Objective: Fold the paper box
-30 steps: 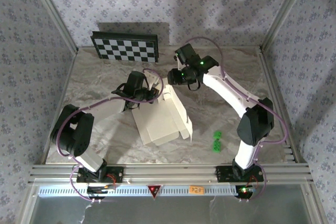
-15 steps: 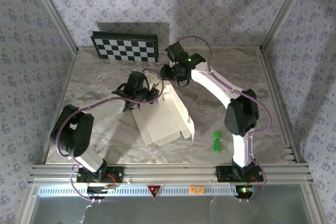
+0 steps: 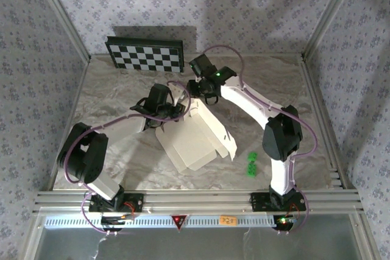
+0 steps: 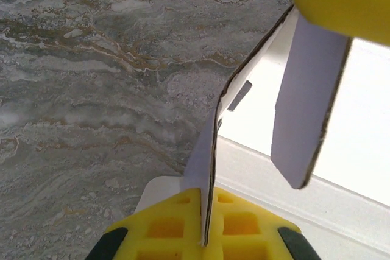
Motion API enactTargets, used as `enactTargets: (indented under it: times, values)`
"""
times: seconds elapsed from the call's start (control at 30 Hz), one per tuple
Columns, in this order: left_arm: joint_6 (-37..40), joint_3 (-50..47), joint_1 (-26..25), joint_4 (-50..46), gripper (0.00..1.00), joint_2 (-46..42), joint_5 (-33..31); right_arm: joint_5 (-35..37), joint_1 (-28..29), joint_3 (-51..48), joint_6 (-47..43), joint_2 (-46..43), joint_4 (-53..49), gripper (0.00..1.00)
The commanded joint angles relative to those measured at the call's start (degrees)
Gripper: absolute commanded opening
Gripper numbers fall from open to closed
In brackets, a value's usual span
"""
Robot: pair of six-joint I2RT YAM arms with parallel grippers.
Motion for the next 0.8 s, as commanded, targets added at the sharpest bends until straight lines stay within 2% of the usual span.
enactTargets:
  times: [0.0,0.3,0.47,0.77]
  values:
    - [-0.4,-3.0,-0.1,-8.2,0.02,0.0,0.3,4.5,1.1,-1.6,-0.4,0.9,-1.1,0.4]
    - [-1.3,-4.7,0.0,-4.3,0.06,-0.6,2.3,2.0,1.8,-5.8,2.5,-0.3,3.1,0.42]
    - [-2.3,-5.6,-0.1,-0.1,0.19,-0.9,4.3,1.8,1.8,-6.4,3.0,-0.7,4.3,0.42]
    - [-4.5,-6.0,0.0,8.4,0.29,-1.1,6.8,1.5,1.9,-6.5,3.1,-0.3,4.8,0.42]
